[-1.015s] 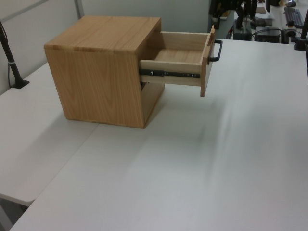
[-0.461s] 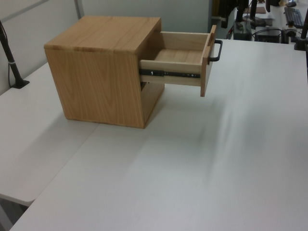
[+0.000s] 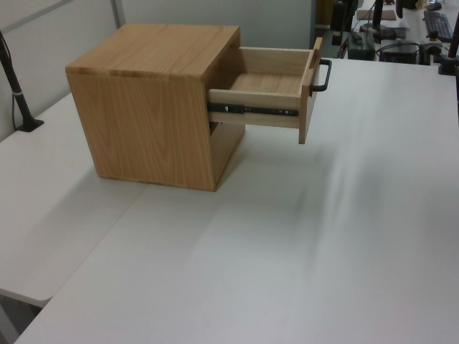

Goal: Open the drawer by sliding it
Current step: 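Release the handle and raise the gripper away from the drawer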

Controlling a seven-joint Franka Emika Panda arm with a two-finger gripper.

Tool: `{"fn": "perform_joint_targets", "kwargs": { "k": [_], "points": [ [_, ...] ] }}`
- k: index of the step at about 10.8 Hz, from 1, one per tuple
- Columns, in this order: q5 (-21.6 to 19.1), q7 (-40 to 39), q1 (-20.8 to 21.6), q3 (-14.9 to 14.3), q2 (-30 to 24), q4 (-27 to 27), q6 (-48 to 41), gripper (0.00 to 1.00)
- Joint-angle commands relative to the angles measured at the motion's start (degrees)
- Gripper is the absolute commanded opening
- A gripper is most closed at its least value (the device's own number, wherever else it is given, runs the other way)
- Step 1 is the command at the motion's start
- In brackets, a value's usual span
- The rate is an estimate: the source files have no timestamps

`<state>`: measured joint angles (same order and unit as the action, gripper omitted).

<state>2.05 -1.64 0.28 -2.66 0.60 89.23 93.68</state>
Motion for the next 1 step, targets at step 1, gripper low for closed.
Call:
{"fn": "perform_joint_targets", "kwargs": {
  "k": [1],
  "points": [
    [0.85, 0.94, 1.12, -0.94, -0.95, 1.3, 1.07, 1.0]
  ]
}}
